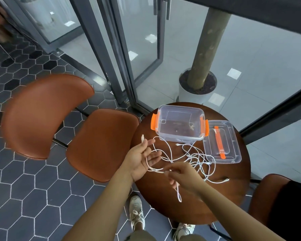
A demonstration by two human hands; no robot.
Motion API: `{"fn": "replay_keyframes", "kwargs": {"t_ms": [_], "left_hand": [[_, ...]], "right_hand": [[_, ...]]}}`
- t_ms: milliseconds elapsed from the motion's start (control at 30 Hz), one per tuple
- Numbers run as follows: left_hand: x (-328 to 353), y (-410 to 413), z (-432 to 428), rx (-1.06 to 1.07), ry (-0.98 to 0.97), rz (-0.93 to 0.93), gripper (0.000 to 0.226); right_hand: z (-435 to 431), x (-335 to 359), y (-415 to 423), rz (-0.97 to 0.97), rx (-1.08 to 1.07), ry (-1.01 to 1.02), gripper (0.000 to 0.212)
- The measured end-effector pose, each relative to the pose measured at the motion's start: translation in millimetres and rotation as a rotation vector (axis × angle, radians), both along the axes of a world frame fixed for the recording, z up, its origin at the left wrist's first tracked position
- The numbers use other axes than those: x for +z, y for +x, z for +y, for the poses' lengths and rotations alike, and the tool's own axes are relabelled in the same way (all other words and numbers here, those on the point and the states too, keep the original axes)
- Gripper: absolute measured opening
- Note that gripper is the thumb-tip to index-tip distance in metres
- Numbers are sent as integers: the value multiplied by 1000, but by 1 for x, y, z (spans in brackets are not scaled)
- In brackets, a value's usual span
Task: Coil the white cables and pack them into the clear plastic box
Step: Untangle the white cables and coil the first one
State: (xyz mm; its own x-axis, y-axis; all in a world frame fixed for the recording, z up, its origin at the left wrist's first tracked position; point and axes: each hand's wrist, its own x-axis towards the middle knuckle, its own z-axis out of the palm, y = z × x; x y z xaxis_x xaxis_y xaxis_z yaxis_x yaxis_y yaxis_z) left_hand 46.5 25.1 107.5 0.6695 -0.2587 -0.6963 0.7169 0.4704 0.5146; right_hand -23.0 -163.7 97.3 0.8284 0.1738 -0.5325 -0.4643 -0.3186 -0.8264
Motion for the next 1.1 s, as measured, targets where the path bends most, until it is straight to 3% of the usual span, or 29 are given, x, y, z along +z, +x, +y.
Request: {"fn": "replay_keyframes", "kwargs": {"t_ms": [133,333,433,533,667,800,933,1100], "left_hand": [[9,5,8,-39,-32,-28,36],[29,9,18,-150,-198,-130,46],[38,6,21,-293,-207,-165,47],[44,0,17,-500,-176,-189,49],[52,-8,8,-655,-5,-199,53],[57,-15,-2,-439,74,-211,47],[61,-20,-5,-221,-89,-134,46],[59,-22,-2,-174,-186,-162,49]], "right_hand": [[-17,2,-4,30,74,-9,9],[-44,11,6,102,237,3,33],[-50,16,25,118,284,-120,36],[-38,34,58,8,276,-326,30],[-12,77,95,-159,199,-361,31],[18,109,91,-286,195,-389,30],[31,116,69,-302,91,-269,21],[35,111,52,-269,-45,-206,9]]}}
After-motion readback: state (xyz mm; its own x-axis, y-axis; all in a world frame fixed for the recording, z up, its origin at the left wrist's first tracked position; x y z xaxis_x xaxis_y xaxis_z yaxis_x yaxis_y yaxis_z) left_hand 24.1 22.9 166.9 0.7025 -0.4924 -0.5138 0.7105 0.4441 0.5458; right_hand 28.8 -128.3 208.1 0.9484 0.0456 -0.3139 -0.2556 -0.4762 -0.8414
